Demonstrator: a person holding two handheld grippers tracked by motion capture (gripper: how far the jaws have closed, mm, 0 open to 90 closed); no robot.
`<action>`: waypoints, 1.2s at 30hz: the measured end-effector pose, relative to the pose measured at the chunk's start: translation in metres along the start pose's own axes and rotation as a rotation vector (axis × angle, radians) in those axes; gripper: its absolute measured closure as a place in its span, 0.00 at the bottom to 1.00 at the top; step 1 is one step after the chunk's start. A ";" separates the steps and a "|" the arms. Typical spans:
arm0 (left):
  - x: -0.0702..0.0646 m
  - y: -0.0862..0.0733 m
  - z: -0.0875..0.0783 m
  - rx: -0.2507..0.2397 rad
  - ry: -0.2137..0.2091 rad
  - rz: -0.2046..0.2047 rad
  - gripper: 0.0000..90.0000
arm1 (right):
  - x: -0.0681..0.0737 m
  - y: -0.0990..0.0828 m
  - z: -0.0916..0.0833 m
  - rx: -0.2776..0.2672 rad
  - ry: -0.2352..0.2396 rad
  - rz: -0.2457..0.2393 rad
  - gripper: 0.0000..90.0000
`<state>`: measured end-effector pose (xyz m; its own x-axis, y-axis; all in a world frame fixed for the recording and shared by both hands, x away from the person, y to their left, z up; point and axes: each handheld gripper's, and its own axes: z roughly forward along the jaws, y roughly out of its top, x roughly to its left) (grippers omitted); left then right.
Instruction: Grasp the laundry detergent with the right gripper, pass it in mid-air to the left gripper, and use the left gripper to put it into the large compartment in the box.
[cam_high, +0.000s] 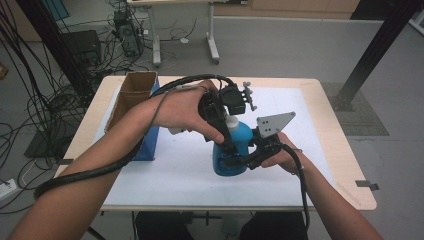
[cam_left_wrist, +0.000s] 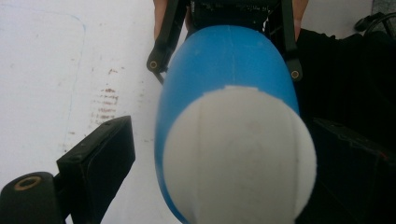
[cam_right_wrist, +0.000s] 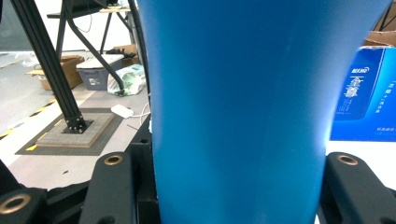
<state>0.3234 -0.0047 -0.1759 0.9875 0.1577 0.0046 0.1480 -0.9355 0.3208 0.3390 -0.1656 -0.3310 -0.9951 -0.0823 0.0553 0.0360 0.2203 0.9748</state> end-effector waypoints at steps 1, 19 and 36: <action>0.000 0.000 0.000 0.004 0.001 0.000 0.10 | 0.000 0.000 0.000 0.000 -0.002 0.001 0.49; -0.001 -0.001 -0.004 0.007 0.010 0.004 0.10 | 0.001 0.001 0.002 0.005 0.002 -0.005 0.49; -0.001 0.000 -0.005 0.011 0.009 0.007 0.11 | 0.000 0.000 0.002 0.008 -0.003 -0.003 0.49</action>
<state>0.3225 -0.0030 -0.1716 0.9879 0.1544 0.0156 0.1419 -0.9398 0.3107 0.3387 -0.1642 -0.3317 -0.9954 -0.0800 0.0518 0.0323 0.2283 0.9731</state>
